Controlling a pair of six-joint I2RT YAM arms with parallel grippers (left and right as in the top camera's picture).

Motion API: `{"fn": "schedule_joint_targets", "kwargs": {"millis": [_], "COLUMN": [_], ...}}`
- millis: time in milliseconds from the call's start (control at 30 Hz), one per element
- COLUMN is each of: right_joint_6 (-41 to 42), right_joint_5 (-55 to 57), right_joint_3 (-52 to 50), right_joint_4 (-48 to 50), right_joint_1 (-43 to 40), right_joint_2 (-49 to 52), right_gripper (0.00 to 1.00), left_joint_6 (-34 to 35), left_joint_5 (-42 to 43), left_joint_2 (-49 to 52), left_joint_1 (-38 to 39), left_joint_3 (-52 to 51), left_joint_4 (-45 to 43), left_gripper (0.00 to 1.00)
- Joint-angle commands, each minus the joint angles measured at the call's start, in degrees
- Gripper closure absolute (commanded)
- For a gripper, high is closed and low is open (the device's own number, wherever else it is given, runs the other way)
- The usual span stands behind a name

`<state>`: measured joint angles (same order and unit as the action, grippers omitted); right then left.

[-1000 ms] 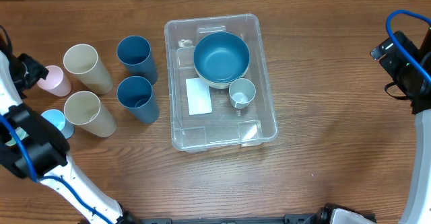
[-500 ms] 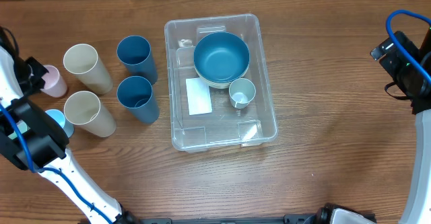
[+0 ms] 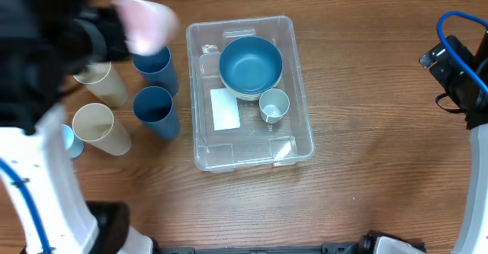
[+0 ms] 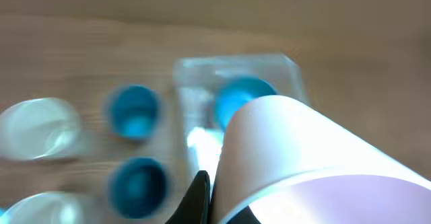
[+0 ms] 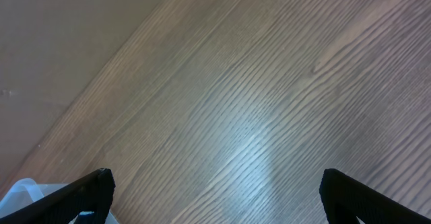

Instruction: Pack container

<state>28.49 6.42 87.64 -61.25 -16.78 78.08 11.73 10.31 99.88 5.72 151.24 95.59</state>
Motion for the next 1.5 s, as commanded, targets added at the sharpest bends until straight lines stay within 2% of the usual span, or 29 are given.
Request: {"fn": "schedule_joint_targets", "kwargs": {"millis": [0,33,133,367,533,833,967,1067,1167,1267,1367,1433,1467], "right_joint_6": [0.28,0.28,0.28,0.28,0.28,0.28,0.28,0.28,0.28,0.28,0.28,0.28,0.28], "right_joint_5": [0.61,0.61,0.61,0.61,0.61,0.61,0.61,0.61,0.61,0.61,0.61,0.61,0.61], "right_joint_3": [0.55,0.55,0.55,0.55,0.55,0.55,0.55,0.55,0.55,0.55,0.55,0.55,0.55], "right_joint_4": [0.24,0.24,0.24,0.24,0.24,0.24,0.24,0.24,0.24,0.24,0.22,0.24,0.24], "right_joint_1": [-0.02,0.00,0.00,0.00,-0.02,0.00,0.00,0.00,0.00,0.00,0.00,0.00,-0.02], "right_joint_2": [-0.22,-0.22,-0.22,-0.22,-0.22,-0.22,-0.22,-0.22,-0.22,-0.22,-0.22,-0.22,-0.22], "right_gripper": [0.00,0.00,0.00,0.00,0.00,0.00,0.00,0.00,0.00,0.00,0.00,0.00,0.00], "left_joint_6": [-1.99,-1.88,-1.88,-0.31,-0.33,-0.31,-0.31,0.52,3.80,6.21,6.47,6.32,7.10], "left_joint_5": [-9.35,-10.99,-12.46,-13.90,-18.18,-17.73,-17.75,-15.54,-15.74,-15.93,-16.57,-18.51,-18.84], "left_joint_2": [5.53,9.51,18.75,36.22,38.91,38.91,38.18,32.50,21.20,9.77,-2.97,-7.72,-10.64], "left_joint_1": [18.43,24.55,31.47,33.68,33.40,31.32,30.99,29.20,24.11,15.10,-2.08,-11.82,-19.28], "left_joint_3": [-1.22,-1.25,-1.25,-1.25,-1.25,-1.25,-0.26,0.81,0.96,0.90,-0.39,-2.29,-4.79], "left_joint_4": [0.39,0.22,-1.33,-3.37,-3.58,-1.55,1.25,1.22,1.22,1.22,1.22,1.22,1.22], "left_gripper": [0.96,0.96,0.96,0.96,0.96,0.92,0.80,0.61,0.52,0.49,0.49,0.48,0.47]}}
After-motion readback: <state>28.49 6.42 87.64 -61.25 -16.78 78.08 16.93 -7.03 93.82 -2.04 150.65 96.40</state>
